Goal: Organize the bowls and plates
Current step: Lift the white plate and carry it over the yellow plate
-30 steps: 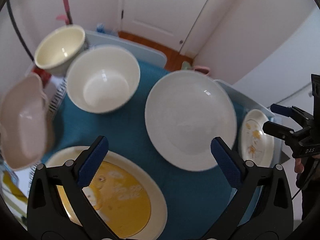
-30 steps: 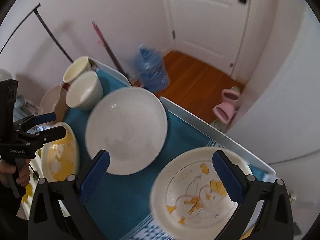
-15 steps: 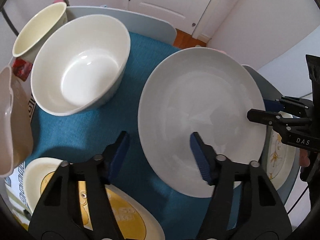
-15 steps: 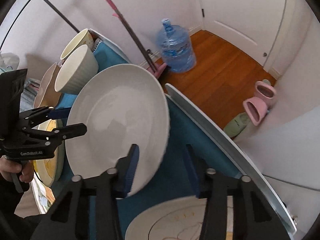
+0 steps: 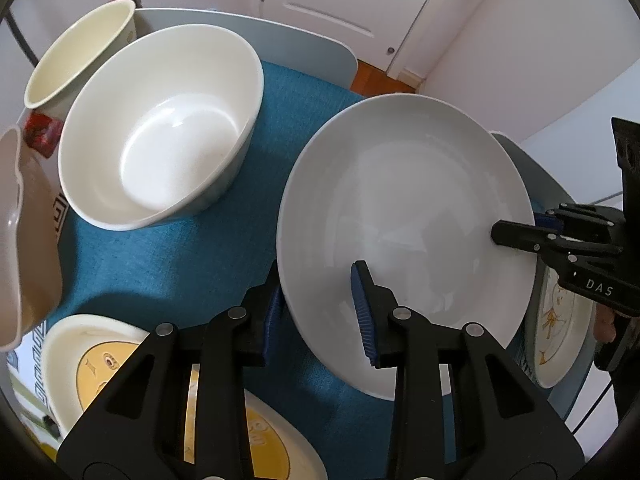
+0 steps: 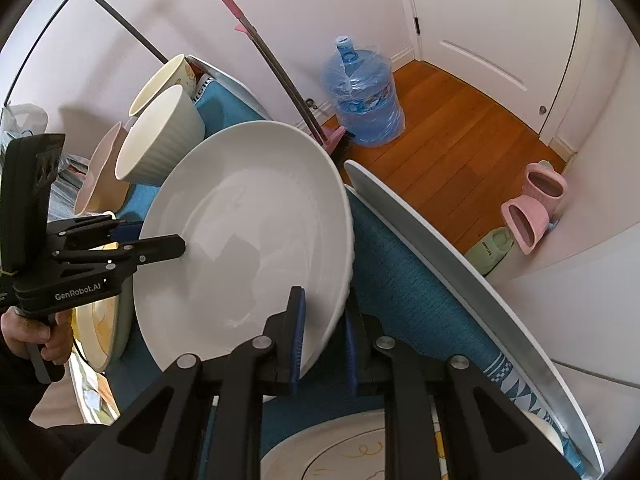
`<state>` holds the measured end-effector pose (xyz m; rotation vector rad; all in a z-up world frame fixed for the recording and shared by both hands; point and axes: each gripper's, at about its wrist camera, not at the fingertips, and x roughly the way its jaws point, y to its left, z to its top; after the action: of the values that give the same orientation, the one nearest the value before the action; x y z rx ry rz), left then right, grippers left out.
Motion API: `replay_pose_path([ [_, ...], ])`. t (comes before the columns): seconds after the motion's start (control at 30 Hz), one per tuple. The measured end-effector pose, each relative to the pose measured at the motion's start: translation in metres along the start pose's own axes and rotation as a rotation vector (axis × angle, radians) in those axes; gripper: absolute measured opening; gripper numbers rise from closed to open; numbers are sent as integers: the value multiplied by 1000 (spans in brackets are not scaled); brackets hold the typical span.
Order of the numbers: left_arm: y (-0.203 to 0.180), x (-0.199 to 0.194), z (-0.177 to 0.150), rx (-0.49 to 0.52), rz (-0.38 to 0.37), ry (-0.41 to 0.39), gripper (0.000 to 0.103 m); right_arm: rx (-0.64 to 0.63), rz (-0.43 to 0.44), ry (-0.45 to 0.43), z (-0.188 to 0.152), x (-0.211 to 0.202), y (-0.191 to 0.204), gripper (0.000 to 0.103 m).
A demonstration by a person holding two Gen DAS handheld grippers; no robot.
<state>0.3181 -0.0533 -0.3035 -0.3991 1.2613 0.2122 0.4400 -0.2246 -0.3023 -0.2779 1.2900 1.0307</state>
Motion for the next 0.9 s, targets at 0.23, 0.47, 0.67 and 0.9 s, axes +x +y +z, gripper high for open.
replay_pose_path([
  [0.23,-1,-19,-11,20,-4,-28,30,-7,-9,-11,-3,-6,2,16],
  [0.47,-6,-42,-21,40,-2,-50,30,-15,-18,-33,-4,-22,10,16],
  [0.67,-7,-64,-29,44,0,-72,30,-39,-31,-51,-6,-41,33,16],
  [0.9,19,-95,-51,36,-16,-71,30,-33,-30,-64,-18,-56,78,16],
])
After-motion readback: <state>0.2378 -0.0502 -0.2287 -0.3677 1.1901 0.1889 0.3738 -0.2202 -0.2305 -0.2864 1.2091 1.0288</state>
